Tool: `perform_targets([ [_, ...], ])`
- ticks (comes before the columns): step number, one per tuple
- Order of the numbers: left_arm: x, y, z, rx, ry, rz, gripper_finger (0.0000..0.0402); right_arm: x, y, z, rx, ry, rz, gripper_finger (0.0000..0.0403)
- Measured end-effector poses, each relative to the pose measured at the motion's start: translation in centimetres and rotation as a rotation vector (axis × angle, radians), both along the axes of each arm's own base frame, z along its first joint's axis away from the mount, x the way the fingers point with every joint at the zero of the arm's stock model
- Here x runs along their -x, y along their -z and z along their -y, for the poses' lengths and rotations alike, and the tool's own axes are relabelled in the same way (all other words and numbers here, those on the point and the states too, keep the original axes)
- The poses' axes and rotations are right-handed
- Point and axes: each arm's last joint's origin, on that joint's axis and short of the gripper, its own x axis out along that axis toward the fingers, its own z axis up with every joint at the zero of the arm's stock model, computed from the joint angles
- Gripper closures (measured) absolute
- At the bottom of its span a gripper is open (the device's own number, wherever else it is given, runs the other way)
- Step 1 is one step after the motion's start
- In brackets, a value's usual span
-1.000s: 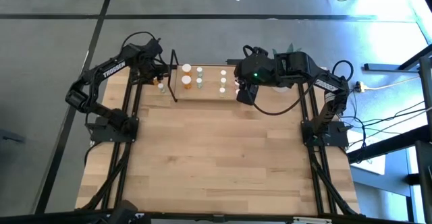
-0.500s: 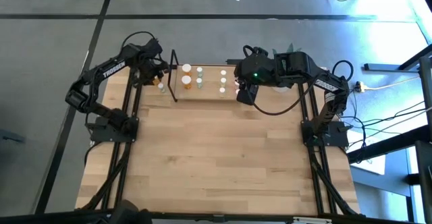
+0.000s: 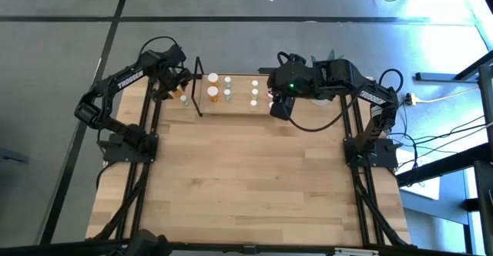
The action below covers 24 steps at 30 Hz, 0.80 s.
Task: Pick and place medicine bottles onto shelf by color
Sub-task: Put the blue pill bottle on the shelf aligned with the other blue pill bottles
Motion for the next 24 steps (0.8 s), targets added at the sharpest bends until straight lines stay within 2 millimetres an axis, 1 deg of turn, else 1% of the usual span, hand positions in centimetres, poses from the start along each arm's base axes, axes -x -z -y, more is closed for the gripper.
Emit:
perform_targets([
  [4,0.0,0.0,0.0,-0.001,-0.008,-0.001,0.0136,0.0,0.0,0.0,0.000,0.000,0.000,0.0205],
  [12,-0.1,0.1,-0.1,-0.011,-0.105,0.008,0.0136,0.0,0.0,0.0,0.000,0.000,0.000,0.0205],
  [15,-0.1,0.8,0.0,0.006,-0.158,0.022,0.0135,0.0,0.0,0.0,0.000,0.000,0.000,0.0205],
  [20,0.0,2.1,0.1,0.003,-0.175,0.034,0.0134,0.0,0.0,0.0,0.000,0.000,0.001,0.0205],
  [24,0.0,2.9,0.1,-0.009,-0.221,0.052,0.0134,0.0,0.0,0.0,-0.001,0.001,0.007,0.0205],
])
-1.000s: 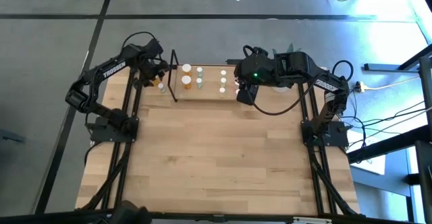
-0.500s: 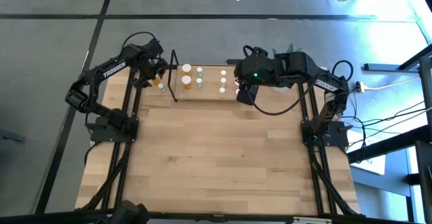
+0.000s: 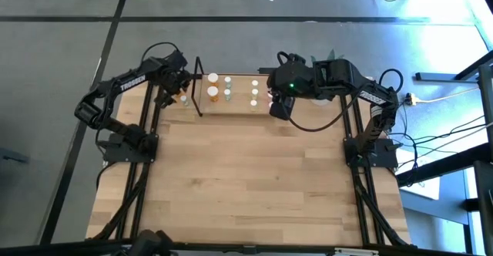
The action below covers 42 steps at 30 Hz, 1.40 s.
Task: Pick and place medicine bottles onto shelf by color
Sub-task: Put the blue pill bottle on the shelf aligned with the other blue pill bottles
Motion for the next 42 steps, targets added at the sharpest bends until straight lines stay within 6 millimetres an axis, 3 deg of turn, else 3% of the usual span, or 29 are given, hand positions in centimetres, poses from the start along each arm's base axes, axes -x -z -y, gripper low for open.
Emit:
perform_targets([
  [16,-0.1,3.1,0.2,-0.068,-0.052,0.050,0.0134,-0.2,-0.2,0.0,0.002,-0.001,0.032,0.0205],
  [42,-0.1,3.2,0.1,-0.091,-0.046,0.026,0.0139,-0.2,-0.2,0.0,0.001,0.000,0.031,0.0205],
])
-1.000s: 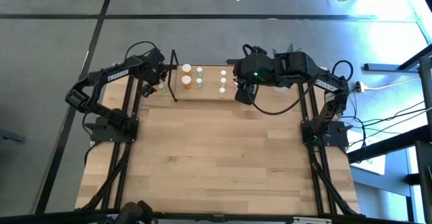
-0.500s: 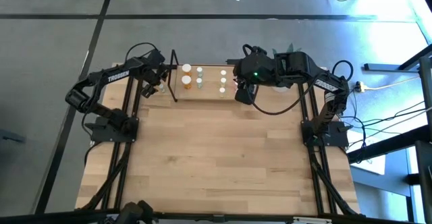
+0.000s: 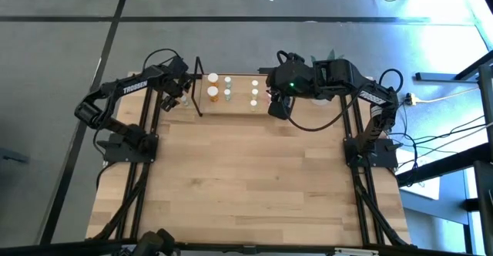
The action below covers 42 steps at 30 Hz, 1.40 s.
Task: Pick and place medicine bottles onto shelf by color
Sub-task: Put the blue pill bottle on the shelf aligned with the other blue pill bottles
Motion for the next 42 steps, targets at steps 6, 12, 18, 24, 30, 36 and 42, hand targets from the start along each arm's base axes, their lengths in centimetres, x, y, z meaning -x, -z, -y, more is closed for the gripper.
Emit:
perform_targets([
  [6,-0.15,0.00,0.09,-0.001,0.007,0.000,0.0163,0.00,0.00,0.00,0.001,0.000,0.000,0.0205],
  [12,-0.24,-0.01,0.09,-0.005,0.010,0.003,0.0196,0.00,0.00,0.00,0.001,-0.001,-0.001,0.0205],
  [18,-0.25,-0.01,0.10,-0.005,0.011,0.003,0.0222,0.00,0.00,0.00,0.001,-0.001,-0.001,0.0205],
  [24,-0.25,-0.01,0.10,-0.004,0.011,0.003,0.0245,0.00,0.00,0.00,0.000,0.000,0.000,0.0205],
  [30,-0.24,-0.01,0.11,-0.004,0.011,0.002,0.0274,0.00,0.00,0.00,0.000,0.000,0.000,0.0205],
  [36,-0.25,-0.01,0.10,-0.006,0.021,0.000,0.0295,0.00,0.00,0.00,0.000,0.000,0.000,0.0205],
  [42,-0.25,-0.02,0.11,-0.008,0.042,-0.005,0.0296,0.00,0.00,0.00,0.000,0.000,-0.001,0.0205],
])
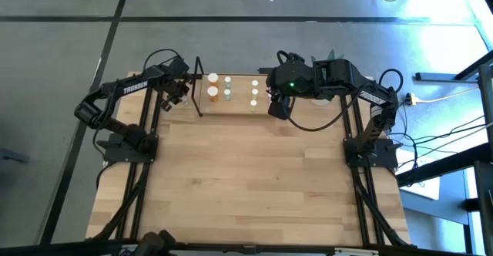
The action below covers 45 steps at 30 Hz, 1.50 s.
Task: Pick and place medicine bottles onto shelf by color
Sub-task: Put the blue pill bottle on the shelf aligned with the other blue pill bottles
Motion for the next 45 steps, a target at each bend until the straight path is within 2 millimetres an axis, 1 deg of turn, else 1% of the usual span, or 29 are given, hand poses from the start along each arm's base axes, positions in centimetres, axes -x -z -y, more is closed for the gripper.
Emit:
perform_targets([
  [7,0.01,0.00,0.04,-0.007,0.092,-0.020,0.0296,0.00,0.00,0.00,0.001,0.000,0.000,0.0205],
  [14,0.01,0.00,0.15,0.011,0.104,-0.007,0.0296,0.00,0.00,0.00,0.000,0.000,0.000,0.0205],
  [16,0.01,0.00,0.14,0.007,0.131,-0.013,0.0296,0.00,0.00,0.00,0.000,0.000,0.000,0.0205],
  [19,-0.01,0.00,0.14,-0.010,0.241,-0.034,0.0296,0.00,0.00,0.00,0.000,0.000,0.000,0.0205],
  [23,-0.02,0.00,0.16,-0.038,0.433,-0.077,0.0296,0.00,0.00,0.00,0.000,0.000,0.000,0.0205],
  [33,-0.12,-0.01,0.24,-0.077,0.679,-0.144,0.0296,0.00,0.00,0.00,0.000,-0.001,0.000,0.0205],
  [37,-0.09,0.00,0.23,-0.084,0.715,-0.161,0.0296,0.00,0.00,0.00,0.000,-0.001,0.000,0.0205],
  [45,-0.12,-0.01,0.13,-0.097,0.712,-0.171,0.0296,0.00,0.00,0.00,0.000,0.000,0.000,0.0205],
])
